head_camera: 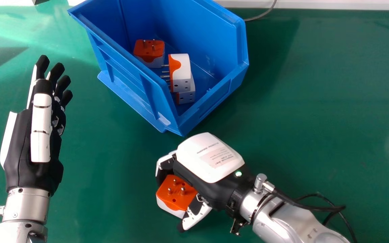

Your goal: Pick all objects and put in blue box

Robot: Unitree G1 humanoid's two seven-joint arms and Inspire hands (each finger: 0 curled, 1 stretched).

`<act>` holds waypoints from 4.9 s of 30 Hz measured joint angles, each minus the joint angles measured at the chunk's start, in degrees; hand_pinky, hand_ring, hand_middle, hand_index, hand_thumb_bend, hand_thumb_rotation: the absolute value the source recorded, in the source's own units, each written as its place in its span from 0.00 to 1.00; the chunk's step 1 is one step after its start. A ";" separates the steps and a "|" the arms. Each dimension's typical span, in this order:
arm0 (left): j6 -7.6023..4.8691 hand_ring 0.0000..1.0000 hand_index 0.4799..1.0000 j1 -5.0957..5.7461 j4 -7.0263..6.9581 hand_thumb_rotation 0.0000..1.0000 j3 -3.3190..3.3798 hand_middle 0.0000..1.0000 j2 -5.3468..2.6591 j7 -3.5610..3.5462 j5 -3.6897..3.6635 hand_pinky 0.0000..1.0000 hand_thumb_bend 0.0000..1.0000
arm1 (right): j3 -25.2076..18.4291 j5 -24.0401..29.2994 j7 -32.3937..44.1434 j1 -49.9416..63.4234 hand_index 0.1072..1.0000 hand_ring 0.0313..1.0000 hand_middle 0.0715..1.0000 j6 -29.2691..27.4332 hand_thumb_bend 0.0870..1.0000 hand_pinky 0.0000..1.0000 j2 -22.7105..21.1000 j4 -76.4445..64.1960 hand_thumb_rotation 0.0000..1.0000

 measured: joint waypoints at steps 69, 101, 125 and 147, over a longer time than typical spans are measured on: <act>0.20 1.00 1.00 0.12 0.10 1.00 -0.35 1.00 0.14 -1.65 -0.06 1.00 0.45 | -21.31 3.74 8.74 -1.45 0.45 0.40 0.47 0.24 0.44 0.31 1.06 -28.07 0.00; 0.62 1.00 1.00 0.69 -0.20 0.99 -0.18 1.00 0.37 -1.61 0.02 1.00 0.48 | -19.20 -0.74 5.11 -17.55 0.46 0.39 0.46 1.23 0.44 0.31 0.02 -8.25 0.00; 1.06 1.00 1.00 0.92 -1.08 0.98 -0.19 1.00 0.37 -1.81 -0.01 1.00 0.48 | -11.29 -1.31 -0.52 -27.30 0.46 0.40 0.48 1.22 0.44 0.31 3.83 10.98 0.00; 1.05 0.97 1.00 0.99 -0.97 0.96 -0.07 0.99 0.25 -1.05 0.07 0.95 0.51 | -9.01 -3.09 -5.31 -36.65 0.46 0.39 0.47 2.22 0.44 0.30 3.81 22.05 0.00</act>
